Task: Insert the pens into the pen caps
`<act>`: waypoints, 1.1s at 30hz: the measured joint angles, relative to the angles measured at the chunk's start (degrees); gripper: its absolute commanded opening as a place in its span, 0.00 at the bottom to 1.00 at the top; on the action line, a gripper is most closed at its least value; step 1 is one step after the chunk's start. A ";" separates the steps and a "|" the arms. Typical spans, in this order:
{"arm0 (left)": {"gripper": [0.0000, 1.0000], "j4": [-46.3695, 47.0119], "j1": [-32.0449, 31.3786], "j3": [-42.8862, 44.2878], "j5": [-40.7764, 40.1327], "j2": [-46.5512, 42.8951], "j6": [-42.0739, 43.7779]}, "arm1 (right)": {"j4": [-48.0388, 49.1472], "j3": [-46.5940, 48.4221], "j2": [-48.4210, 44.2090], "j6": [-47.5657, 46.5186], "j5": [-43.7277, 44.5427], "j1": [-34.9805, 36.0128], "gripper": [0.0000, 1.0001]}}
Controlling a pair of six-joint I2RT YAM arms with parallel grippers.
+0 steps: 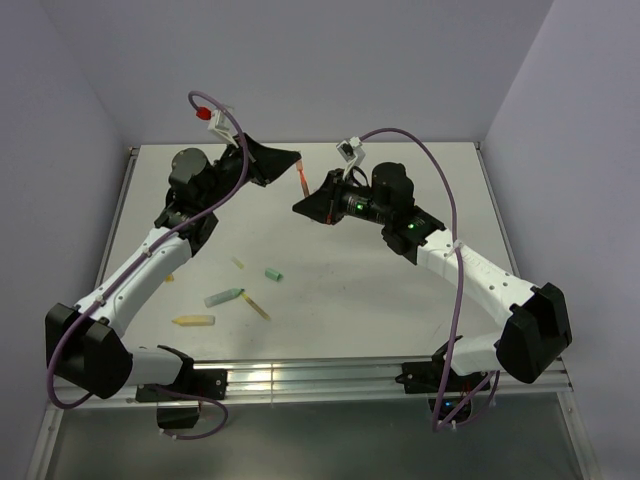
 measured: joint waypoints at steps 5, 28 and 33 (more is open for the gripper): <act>0.00 0.15 0.00 0.00 0.24 0.00 -0.55 | 0.00 0.00 0.00 -0.04 0.20 0.00 0.00; 0.00 0.79 -7.56 -4.87 -6.86 -5.49 0.48 | -2.91 -2.80 -6.82 -2.40 1.84 -0.13 0.00; 0.00 0.39 -9.60 -7.02 -9.33 -8.50 0.61 | -1.66 -4.33 -8.33 -2.99 -0.22 0.15 0.00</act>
